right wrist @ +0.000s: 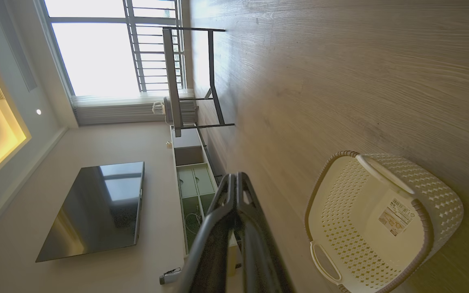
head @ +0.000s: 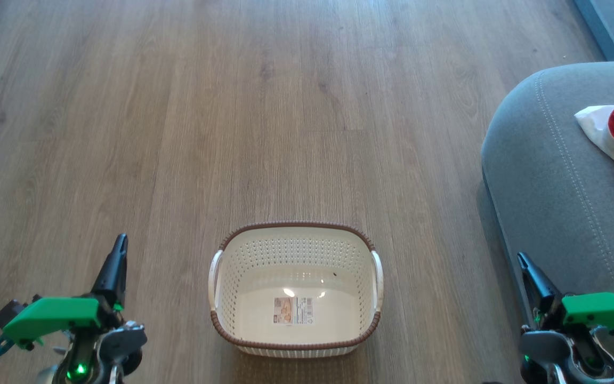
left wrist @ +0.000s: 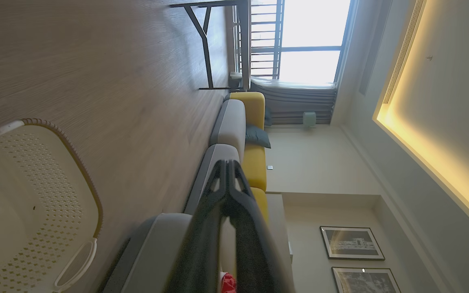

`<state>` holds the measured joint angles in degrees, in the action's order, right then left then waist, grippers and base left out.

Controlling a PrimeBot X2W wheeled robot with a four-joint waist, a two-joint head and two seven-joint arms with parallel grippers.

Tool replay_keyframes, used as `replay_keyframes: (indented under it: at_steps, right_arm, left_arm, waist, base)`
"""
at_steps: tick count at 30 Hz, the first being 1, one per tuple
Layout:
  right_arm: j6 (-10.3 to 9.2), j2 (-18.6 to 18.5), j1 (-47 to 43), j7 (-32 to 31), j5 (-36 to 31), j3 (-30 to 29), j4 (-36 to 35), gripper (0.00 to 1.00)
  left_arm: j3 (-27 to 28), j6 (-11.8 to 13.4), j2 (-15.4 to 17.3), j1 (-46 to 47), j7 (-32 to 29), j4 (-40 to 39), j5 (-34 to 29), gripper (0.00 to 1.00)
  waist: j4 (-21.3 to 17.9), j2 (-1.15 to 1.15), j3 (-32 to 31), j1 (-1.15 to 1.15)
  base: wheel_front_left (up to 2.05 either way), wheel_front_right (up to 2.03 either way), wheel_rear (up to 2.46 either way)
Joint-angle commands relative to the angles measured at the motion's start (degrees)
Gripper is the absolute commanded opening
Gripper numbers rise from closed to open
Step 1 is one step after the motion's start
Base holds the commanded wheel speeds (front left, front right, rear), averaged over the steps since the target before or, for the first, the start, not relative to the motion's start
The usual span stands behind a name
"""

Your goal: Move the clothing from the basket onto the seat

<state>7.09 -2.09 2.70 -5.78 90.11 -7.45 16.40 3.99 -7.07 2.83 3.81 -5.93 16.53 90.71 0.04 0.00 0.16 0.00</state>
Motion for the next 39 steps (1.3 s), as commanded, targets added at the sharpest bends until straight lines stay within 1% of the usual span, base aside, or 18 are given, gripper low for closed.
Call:
replay_keyframes:
  at_steps: [1, 39]
  right_arm:
    - [0.40, -0.8, 3.5, -0.7, 1.9, 0.9, -2.4, 0.00]
    - [0.40, -0.8, 3.5, -0.7, 2.1, 0.9, -2.4, 0.00]
  left_arm:
    - [2.5, -0.4, 0.1, 2.4, -0.5, -2.4, 1.3, 0.00]
    - [2.5, -0.4, 0.0, 2.4, -0.6, -2.5, 1.4, 0.00]
  waist:
    - [0.0, 0.00, 0.0, 0.00]
    - [0.0, 0.00, 0.0, 0.00]
  base:
    - [0.00, 0.00, 0.00]
    - [0.00, 0.00, 0.00]
